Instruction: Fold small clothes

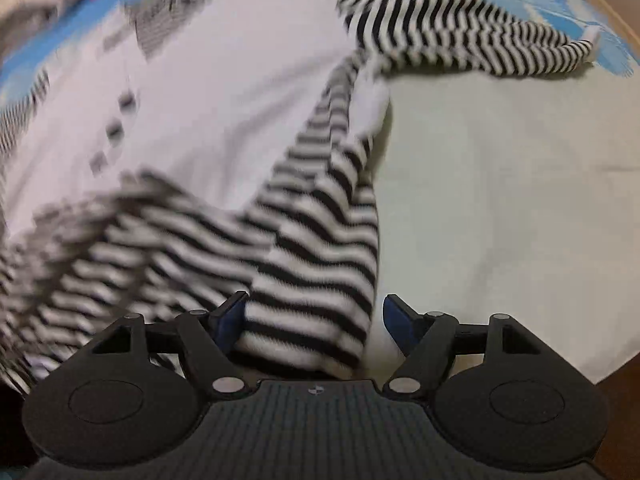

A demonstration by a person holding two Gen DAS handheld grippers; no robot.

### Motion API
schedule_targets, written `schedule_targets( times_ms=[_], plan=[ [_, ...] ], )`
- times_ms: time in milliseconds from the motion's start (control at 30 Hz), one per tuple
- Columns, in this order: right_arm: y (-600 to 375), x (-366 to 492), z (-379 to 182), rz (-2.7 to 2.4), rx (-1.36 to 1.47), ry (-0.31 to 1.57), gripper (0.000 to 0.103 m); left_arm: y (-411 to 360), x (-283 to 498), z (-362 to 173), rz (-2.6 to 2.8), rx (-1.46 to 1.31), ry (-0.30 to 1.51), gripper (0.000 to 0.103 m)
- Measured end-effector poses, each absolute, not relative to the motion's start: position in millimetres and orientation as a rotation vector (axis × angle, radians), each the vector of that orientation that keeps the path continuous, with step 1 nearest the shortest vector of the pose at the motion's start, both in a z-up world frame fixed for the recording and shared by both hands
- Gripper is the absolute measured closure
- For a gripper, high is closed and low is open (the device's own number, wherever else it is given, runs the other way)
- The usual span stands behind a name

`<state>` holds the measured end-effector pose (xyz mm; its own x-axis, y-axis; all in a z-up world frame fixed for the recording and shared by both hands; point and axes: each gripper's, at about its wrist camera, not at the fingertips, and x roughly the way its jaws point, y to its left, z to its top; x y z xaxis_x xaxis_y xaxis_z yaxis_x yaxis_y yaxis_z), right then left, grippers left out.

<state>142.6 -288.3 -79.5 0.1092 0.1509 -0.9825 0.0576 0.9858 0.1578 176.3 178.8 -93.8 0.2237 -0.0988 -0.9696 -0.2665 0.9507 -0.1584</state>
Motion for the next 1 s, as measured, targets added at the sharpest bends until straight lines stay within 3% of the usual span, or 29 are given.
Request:
schedule_targets(
  times_ms=[33, 100, 167, 200, 233, 300, 367, 467, 567, 667, 800, 933, 1000],
  plan=[
    [-288.1, 141.2, -79.2, 0.077, 0.17, 1.465, 0.035, 177.1, 175.2, -94.2, 0.11, -0.306, 1.356, 0.023],
    [-293.1, 137.5, -78.3, 0.094, 0.21, 1.463, 0.058, 171.8, 175.5, -97.2, 0.091, -0.279, 1.377, 0.023],
    [-299.9, 134.1, -76.6, 0.116, 0.28, 1.456, 0.091, 167.0, 173.9, -99.1, 0.068, -0.251, 1.391, 0.025],
    [-302.1, 131.9, -73.8, 0.12, 0.285, 1.443, 0.094, 164.3, 172.7, -100.2, 0.052, -0.237, 1.393, 0.032],
    [-304.1, 129.9, -70.5, 0.123, 0.283, 1.429, 0.095, 163.0, 170.5, -99.9, 0.039, -0.22, 1.396, 0.037],
    [-316.7, 119.9, -64.0, 0.126, 0.302, 1.41, 0.097, 161.2, 165.3, -100.3, 0.019, -0.192, 1.389, 0.067],
    [-328.0, 114.8, -60.7, 0.13, 0.337, 1.387, 0.098, 162.8, 158.5, -96.7, -0.011, -0.183, 1.377, 0.084],
    [-342.6, 112.3, -53.5, 0.162, 0.38, 1.349, 0.099, 166.7, 145.5, -80.7, -0.078, -0.175, 1.319, 0.095],
    [-351.6, 107.6, -45.2, 0.218, 0.412, 1.317, 0.1, 172.7, 130.7, -60.5, -0.145, -0.176, 1.248, 0.096],
    [-357.1, 104.0, -46.4, 0.228, 0.392, 1.35, 0.1, 176.1, 124.3, -64.7, -0.145, -0.131, 1.296, 0.096],
    [-351.9, 111.2, -54.6, 0.172, 0.268, 1.387, 0.096, 167.3, 126.9, -65.5, -0.141, -0.074, 1.334, 0.078],
    [-352.6, 120.1, -36.6, 0.131, 0.27, 1.299, 0.074, 162.2, 129.0, -40.7, -0.145, -0.106, 1.214, 0.074],
    [-351.0, 123.9, -34.9, 0.148, 0.292, 1.291, 0.07, 157.8, 132.3, -39.9, -0.171, -0.122, 1.211, 0.074]
  ],
)
